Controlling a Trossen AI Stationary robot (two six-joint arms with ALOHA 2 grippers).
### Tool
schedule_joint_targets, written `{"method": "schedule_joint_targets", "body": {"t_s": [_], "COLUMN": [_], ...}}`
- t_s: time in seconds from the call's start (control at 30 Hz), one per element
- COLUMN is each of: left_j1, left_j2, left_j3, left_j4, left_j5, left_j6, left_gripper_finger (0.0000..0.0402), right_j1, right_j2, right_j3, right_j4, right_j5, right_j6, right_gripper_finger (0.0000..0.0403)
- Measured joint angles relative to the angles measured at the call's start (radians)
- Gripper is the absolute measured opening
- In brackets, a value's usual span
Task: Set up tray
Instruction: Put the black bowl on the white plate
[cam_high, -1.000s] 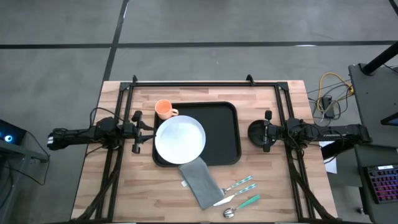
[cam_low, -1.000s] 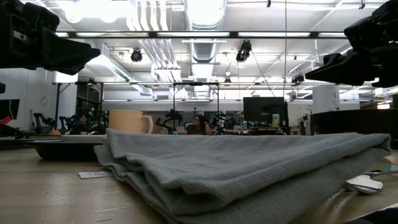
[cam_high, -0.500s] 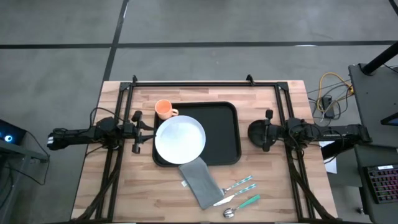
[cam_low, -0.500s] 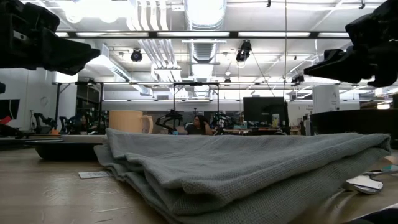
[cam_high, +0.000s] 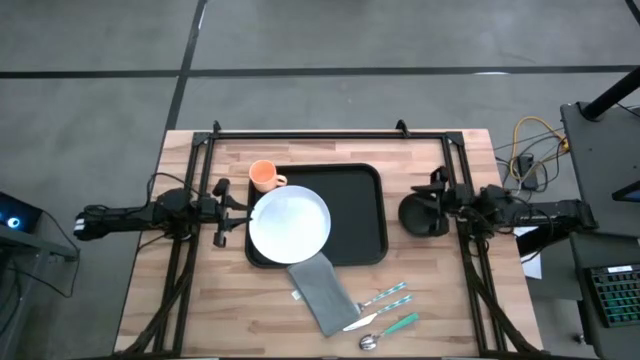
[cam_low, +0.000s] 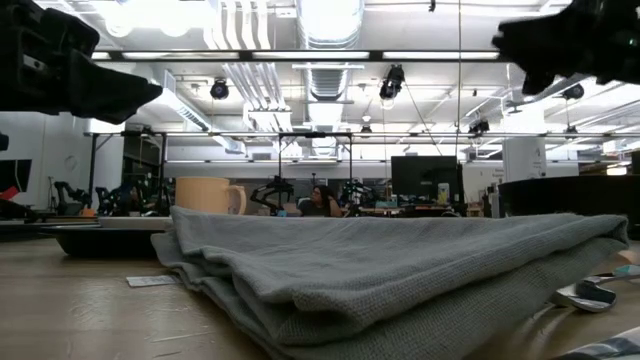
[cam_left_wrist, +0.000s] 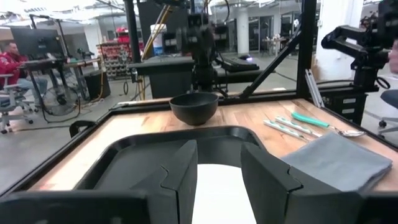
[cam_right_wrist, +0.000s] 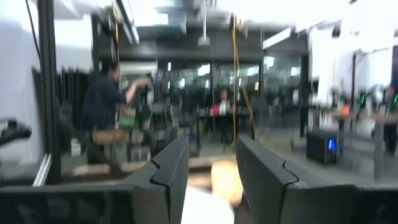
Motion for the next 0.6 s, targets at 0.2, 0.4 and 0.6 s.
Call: {"method": "schedule_joint_targets", "body": {"t_s": [0.2, 0.4, 0.6], "left_j1": [0.000, 0.000, 0.000], "left_j2": [0.033, 0.066, 0.101], "left_j3": [0.000, 0.000, 0.000], "left_j4": [0.000, -0.001, -0.002], "left_j5": [0.000, 0.000, 0.000], "left_j6": [0.000, 0.000, 0.000], "left_gripper_finger": [0.0105, 0.0105, 0.0105], "right_j1": [0.000, 0.000, 0.000], "right_j2": [0.000, 0.005, 0.043], "right_j3": [0.000, 0.074, 0.226], "right_j4": [0.144, 0.066, -0.214], "right_j5": [-0.001, -0.011, -0.019], "right_j6": [-0.068, -0.055, -0.035], "right_gripper_finger": [0.0123, 0.0123, 0.0123]}}
